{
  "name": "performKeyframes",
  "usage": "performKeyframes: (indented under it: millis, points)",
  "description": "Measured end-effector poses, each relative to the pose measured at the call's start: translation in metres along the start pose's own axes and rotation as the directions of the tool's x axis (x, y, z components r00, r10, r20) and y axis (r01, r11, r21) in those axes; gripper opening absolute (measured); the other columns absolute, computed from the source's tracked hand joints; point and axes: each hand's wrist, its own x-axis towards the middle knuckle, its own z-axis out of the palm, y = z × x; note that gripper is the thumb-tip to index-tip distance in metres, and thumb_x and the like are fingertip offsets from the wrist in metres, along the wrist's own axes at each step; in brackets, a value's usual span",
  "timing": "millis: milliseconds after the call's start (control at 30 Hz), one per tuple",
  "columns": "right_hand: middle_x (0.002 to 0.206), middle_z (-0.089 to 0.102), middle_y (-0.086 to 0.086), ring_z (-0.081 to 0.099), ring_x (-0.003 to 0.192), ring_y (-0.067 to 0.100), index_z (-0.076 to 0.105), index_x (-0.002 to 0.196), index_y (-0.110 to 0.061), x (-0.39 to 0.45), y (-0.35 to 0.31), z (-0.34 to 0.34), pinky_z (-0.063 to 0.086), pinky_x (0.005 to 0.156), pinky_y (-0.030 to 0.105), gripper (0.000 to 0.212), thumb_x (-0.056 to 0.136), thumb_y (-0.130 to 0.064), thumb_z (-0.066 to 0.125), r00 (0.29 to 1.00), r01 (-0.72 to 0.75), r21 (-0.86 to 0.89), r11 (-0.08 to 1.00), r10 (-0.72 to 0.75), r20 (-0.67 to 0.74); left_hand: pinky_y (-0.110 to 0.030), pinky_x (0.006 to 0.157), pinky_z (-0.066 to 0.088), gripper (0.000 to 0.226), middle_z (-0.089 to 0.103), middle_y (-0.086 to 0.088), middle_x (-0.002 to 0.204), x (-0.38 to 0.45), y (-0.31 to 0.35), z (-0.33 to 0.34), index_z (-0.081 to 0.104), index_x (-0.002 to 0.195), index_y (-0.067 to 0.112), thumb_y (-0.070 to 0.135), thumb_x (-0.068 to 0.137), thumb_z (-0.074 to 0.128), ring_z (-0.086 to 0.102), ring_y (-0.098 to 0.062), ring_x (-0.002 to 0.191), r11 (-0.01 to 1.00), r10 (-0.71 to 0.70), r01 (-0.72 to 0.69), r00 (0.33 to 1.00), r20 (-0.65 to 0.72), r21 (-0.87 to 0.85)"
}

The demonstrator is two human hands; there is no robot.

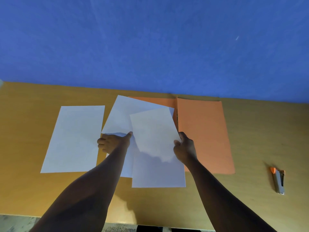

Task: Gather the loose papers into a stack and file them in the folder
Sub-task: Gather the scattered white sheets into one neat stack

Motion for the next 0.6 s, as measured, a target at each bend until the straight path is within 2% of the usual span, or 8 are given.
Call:
performKeyframes:
  millis: [200,267,333,367,433,533,600]
  points:
    - [0.101,0.058,-0.006,0.060,0.078,0.018,0.054,0.125,-0.017,0.001,-0.001,0.000,0.038,0.046,0.014,0.032,0.096,-0.006,0.044,1.000,0.002,0.005,1.000,-0.002,-0.002,-0.041,0.107,0.043,0.120,0.037,-0.019,0.148,0.006,0.008,-0.003,0.026,0.147,0.004,0.073,0.062,0.075,0.043,-0.033,0.134,0.998,-0.058,0.062,0.982,0.178,-0.018]
    - [0.103,0.060,-0.006,0.058,0.075,0.013,0.054,0.124,-0.019,0.001,-0.001,0.000,0.038,0.046,0.012,0.032,0.096,-0.006,0.045,1.000,-0.002,0.016,1.000,0.002,0.002,-0.041,0.108,0.042,0.104,0.044,-0.014,0.145,0.011,0.009,-0.006,0.033,0.144,0.007,0.070,0.070,0.071,0.045,-0.033,0.134,0.996,-0.048,0.066,0.965,0.257,-0.061]
    - [0.105,0.061,-0.006,0.057,0.074,0.008,0.054,0.123,-0.020,0.003,-0.002,-0.001,0.040,0.046,0.012,0.031,0.096,-0.006,0.045,1.000,-0.010,0.029,1.000,0.010,0.010,-0.042,0.107,0.043,0.088,0.050,-0.014,0.143,0.020,0.006,-0.005,0.041,0.141,0.005,0.048,0.073,0.078,0.049,-0.035,0.131,0.973,-0.021,0.095,0.944,0.329,-0.210]
    - [0.104,0.061,-0.006,0.058,0.073,0.007,0.054,0.123,-0.020,0.003,-0.002,-0.002,0.040,0.045,0.013,0.032,0.096,-0.006,0.044,1.000,-0.014,0.036,0.999,0.014,0.011,-0.044,0.105,0.044,0.086,0.050,-0.016,0.143,0.022,0.003,-0.003,0.041,0.141,0.003,0.035,0.073,0.082,0.051,-0.036,0.129,0.948,-0.017,0.117,0.947,0.322,-0.295]
    - [0.103,0.063,-0.005,0.060,0.071,0.009,0.054,0.124,-0.021,0.004,-0.004,-0.004,0.041,0.045,0.017,0.033,0.095,-0.007,0.043,1.000,-0.020,0.048,0.999,0.020,0.011,-0.044,0.100,0.046,0.079,0.052,-0.016,0.140,0.024,-0.003,-0.007,0.041,0.141,0.002,0.023,0.076,0.081,0.053,-0.038,0.125,0.912,-0.020,0.129,0.962,0.274,-0.388]
    - [0.115,0.063,-0.006,0.063,0.072,0.011,0.051,0.131,-0.022,0.005,-0.007,-0.004,0.045,0.046,0.019,0.039,0.096,-0.008,0.042,1.000,-0.027,0.049,0.998,0.026,0.016,-0.036,0.084,0.049,0.064,0.061,-0.011,0.131,0.026,-0.011,-0.015,0.046,0.135,0.010,0.019,0.077,0.072,0.060,-0.036,0.114,0.892,0.002,0.117,0.965,0.262,-0.437]
    - [0.122,0.061,-0.005,0.063,0.073,0.010,0.048,0.137,-0.023,0.006,-0.009,-0.002,0.048,0.048,0.020,0.044,0.096,-0.008,0.042,0.999,-0.029,0.045,0.999,0.028,0.015,-0.037,0.086,0.049,0.060,0.061,-0.009,0.131,0.030,-0.018,-0.023,0.045,0.136,0.017,0.018,0.079,0.064,0.059,-0.037,0.113,0.902,0.063,0.048,0.968,0.241,-0.430]
